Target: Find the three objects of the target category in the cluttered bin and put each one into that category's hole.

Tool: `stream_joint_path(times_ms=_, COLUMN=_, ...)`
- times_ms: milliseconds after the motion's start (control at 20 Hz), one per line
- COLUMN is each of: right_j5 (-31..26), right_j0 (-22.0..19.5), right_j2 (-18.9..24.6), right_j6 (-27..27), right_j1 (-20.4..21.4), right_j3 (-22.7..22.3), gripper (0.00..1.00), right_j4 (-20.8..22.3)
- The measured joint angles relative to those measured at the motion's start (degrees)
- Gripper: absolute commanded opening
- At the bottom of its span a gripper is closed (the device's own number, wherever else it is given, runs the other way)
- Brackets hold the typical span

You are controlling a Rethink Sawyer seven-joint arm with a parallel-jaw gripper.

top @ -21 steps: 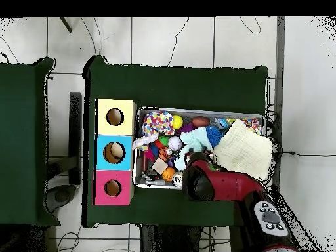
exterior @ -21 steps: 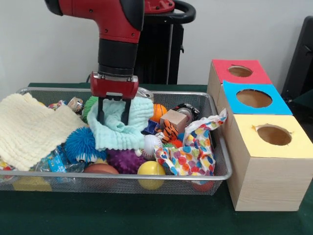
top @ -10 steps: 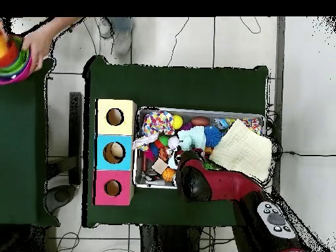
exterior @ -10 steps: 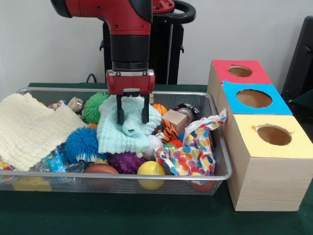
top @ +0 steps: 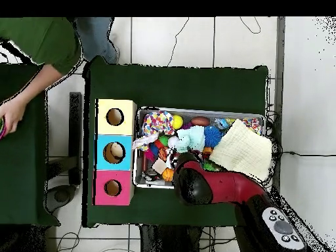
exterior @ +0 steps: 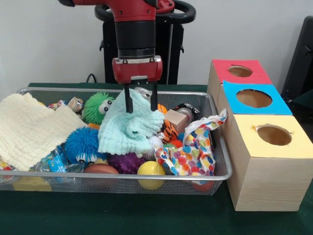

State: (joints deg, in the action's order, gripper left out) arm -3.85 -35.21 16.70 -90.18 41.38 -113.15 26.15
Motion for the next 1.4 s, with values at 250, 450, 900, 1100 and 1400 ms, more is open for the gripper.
stream_joint_path(times_ms=250, right_j5=-0.8, right_j0=0.1, right_j2=0.0, right_j6=0.0, right_j1=1.2, right_j3=-0.4, gripper=1.00, right_j4=0.0)
stream_joint_path(times_ms=450, right_j5=-0.8, right_j0=0.6, right_j2=0.0, right_j6=0.0, right_j1=0.5, right_j3=-0.4, gripper=1.00, right_j4=0.0)
stream_joint_path(times_ms=900, right_j5=-0.8, right_j0=7.1, right_j2=-2.8, right_j6=0.0, right_j1=-5.1, right_j3=0.4, gripper=1.00, right_j4=0.0)
stream_joint_path(times_ms=1100, right_j5=-0.8, right_j0=10.0, right_j2=-4.1, right_j6=0.0, right_j1=-7.1, right_j3=0.9, gripper=1.00, right_j4=0.0)
stream_joint_path(times_ms=1400, right_j5=-0.7, right_j0=13.2, right_j2=-6.1, right_j6=0.0, right_j1=-9.8, right_j3=2.5, gripper=1.00, right_j4=-0.2)
